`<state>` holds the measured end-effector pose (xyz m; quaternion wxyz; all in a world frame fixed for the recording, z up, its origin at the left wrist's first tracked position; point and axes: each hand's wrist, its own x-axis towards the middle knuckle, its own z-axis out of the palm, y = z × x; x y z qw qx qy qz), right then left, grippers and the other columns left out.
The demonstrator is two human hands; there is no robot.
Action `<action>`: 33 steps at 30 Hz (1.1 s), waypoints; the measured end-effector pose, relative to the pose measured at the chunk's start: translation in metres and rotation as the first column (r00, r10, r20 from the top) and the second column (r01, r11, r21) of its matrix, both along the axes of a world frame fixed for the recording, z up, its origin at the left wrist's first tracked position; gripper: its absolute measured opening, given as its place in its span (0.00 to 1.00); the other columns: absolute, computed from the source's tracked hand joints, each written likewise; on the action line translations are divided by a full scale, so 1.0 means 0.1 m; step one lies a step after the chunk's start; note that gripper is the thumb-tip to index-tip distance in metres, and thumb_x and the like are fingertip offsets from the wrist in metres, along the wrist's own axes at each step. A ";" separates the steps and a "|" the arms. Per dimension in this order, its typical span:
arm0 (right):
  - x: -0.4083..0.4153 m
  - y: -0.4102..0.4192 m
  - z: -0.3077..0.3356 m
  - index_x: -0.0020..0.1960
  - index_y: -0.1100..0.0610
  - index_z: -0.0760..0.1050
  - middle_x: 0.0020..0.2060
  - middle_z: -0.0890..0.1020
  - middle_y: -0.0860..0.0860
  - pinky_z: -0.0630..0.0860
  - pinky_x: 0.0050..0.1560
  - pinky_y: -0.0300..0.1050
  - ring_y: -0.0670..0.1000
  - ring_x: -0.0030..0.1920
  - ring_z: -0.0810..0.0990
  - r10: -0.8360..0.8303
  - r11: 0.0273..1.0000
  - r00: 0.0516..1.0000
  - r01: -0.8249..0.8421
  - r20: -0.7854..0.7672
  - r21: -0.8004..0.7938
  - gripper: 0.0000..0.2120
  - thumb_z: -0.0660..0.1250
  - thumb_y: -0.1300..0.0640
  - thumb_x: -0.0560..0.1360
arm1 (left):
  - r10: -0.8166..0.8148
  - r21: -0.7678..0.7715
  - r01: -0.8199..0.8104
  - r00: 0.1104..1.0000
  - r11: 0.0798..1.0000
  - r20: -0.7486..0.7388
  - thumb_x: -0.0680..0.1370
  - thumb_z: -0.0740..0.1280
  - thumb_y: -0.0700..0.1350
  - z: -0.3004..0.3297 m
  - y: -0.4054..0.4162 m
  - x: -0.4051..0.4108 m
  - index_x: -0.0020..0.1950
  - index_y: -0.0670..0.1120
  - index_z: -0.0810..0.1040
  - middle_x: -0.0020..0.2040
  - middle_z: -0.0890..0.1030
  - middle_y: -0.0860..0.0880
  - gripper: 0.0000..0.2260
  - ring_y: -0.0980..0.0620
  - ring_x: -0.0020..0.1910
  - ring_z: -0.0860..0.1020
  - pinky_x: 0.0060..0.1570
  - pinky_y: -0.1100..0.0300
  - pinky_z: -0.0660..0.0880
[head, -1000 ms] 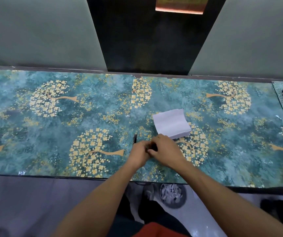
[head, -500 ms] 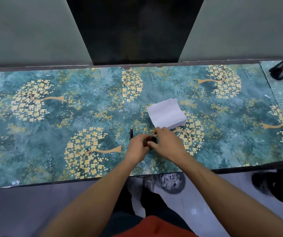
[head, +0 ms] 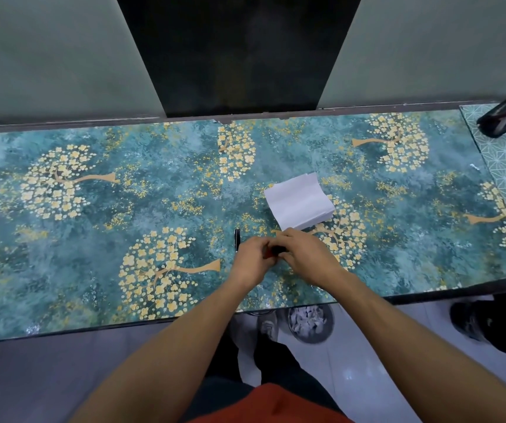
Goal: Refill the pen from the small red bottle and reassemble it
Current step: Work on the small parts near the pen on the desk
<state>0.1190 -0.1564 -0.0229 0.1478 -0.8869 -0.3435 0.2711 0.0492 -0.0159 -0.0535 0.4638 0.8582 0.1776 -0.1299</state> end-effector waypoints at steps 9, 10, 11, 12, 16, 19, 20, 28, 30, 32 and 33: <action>-0.06 0.18 0.00 0.62 0.55 0.72 0.53 0.80 0.55 0.79 0.46 0.53 0.58 0.52 0.82 -0.123 0.970 0.978 0.154 0.166 -0.188 0.23 0.66 0.38 0.79 | -0.027 0.053 0.029 0.999 0.998 -0.043 0.73 0.69 0.36 -0.08 0.02 0.01 0.63 0.48 0.82 0.54 0.78 0.44 0.19 0.48 0.48 0.75 0.51 0.61 0.69; -0.06 0.21 0.01 0.61 0.56 0.73 0.52 0.80 0.55 0.78 0.45 0.52 0.59 0.51 0.82 -0.088 0.973 0.980 0.122 0.176 -0.198 0.21 0.66 0.40 0.80 | -0.028 0.054 0.031 0.999 0.998 -0.044 0.73 0.69 0.37 -0.09 0.02 0.01 0.61 0.49 0.82 0.52 0.77 0.45 0.18 0.49 0.47 0.74 0.49 0.61 0.68; -0.05 0.23 0.02 0.61 0.56 0.73 0.53 0.79 0.55 0.76 0.44 0.52 0.59 0.51 0.82 -0.046 0.977 0.983 0.082 0.177 -0.198 0.18 0.67 0.44 0.80 | -0.031 0.057 0.033 0.999 0.998 -0.040 0.73 0.69 0.37 -0.10 0.02 0.01 0.59 0.49 0.83 0.50 0.77 0.45 0.16 0.49 0.46 0.74 0.47 0.60 0.67; -0.04 0.24 0.03 0.60 0.56 0.73 0.53 0.79 0.55 0.75 0.43 0.52 0.59 0.51 0.81 -0.004 0.981 0.985 0.037 0.171 -0.190 0.15 0.67 0.47 0.80 | -0.030 0.058 0.032 0.999 0.998 -0.040 0.73 0.70 0.38 -0.10 0.02 0.01 0.57 0.48 0.83 0.49 0.76 0.46 0.14 0.49 0.45 0.74 0.45 0.60 0.67; 0.10 0.11 0.03 0.61 0.54 0.77 0.53 0.79 0.53 0.75 0.49 0.51 0.57 0.52 0.80 0.071 0.995 0.996 -0.067 0.050 -0.067 0.12 0.71 0.55 0.78 | -0.004 0.046 0.007 0.999 0.999 -0.047 0.73 0.75 0.44 -0.14 0.03 0.02 0.60 0.49 0.82 0.49 0.74 0.49 0.15 0.49 0.46 0.75 0.46 0.59 0.67; 0.17 -0.05 0.03 0.62 0.53 0.80 0.54 0.81 0.51 0.74 0.52 0.47 0.54 0.53 0.80 0.027 0.999 1.000 -0.027 0.004 0.043 0.14 0.73 0.56 0.77 | -0.003 0.006 0.003 0.999 1.000 -0.033 0.73 0.77 0.48 -0.15 0.03 0.03 0.64 0.52 0.82 0.50 0.76 0.47 0.19 0.48 0.47 0.76 0.50 0.55 0.74; 0.18 -0.09 0.02 0.62 0.52 0.80 0.54 0.81 0.50 0.75 0.53 0.47 0.53 0.53 0.80 0.023 0.998 1.000 -0.023 0.012 0.055 0.14 0.73 0.56 0.77 | 0.000 0.001 0.000 0.999 1.000 -0.036 0.72 0.77 0.48 -0.15 0.04 0.04 0.64 0.52 0.82 0.51 0.76 0.47 0.20 0.48 0.48 0.77 0.52 0.54 0.75; 0.21 -0.29 -0.18 0.53 0.53 0.79 0.50 0.79 0.52 0.80 0.50 0.54 0.57 0.50 0.81 -0.231 0.955 0.969 0.243 0.091 -0.167 0.07 0.72 0.54 0.76 | 0.023 0.011 -0.022 0.993 1.000 -0.113 0.71 0.78 0.48 -0.15 0.04 -0.01 0.71 0.47 0.74 0.64 0.76 0.45 0.30 0.46 0.61 0.77 0.68 0.50 0.72; 0.17 -0.37 -0.27 0.53 0.54 0.78 0.51 0.79 0.54 0.80 0.48 0.53 0.58 0.50 0.80 -0.252 0.938 0.964 0.265 0.085 -0.223 0.06 0.71 0.55 0.77 | 0.059 0.001 -0.059 0.990 0.998 -0.125 0.71 0.78 0.47 -0.16 0.07 -0.07 0.74 0.49 0.69 0.65 0.74 0.46 0.33 0.46 0.63 0.76 0.68 0.48 0.72; 0.15 -0.41 -0.32 0.55 0.55 0.77 0.53 0.79 0.55 0.80 0.49 0.54 0.59 0.51 0.80 -0.274 0.927 0.958 0.286 0.082 -0.242 0.09 0.72 0.55 0.77 | 0.116 0.043 -0.112 0.988 0.993 -0.100 0.73 0.76 0.46 -0.16 0.12 -0.15 0.72 0.50 0.69 0.63 0.73 0.46 0.30 0.47 0.62 0.75 0.66 0.49 0.73; 0.14 -0.42 -0.33 0.56 0.56 0.77 0.55 0.79 0.56 0.80 0.50 0.54 0.59 0.52 0.80 -0.282 0.924 0.956 0.294 0.082 -0.245 0.11 0.72 0.55 0.76 | 0.157 0.081 -0.151 0.985 0.985 -0.077 0.74 0.75 0.46 -0.16 0.15 -0.18 0.71 0.50 0.70 0.62 0.73 0.47 0.27 0.48 0.61 0.75 0.65 0.50 0.73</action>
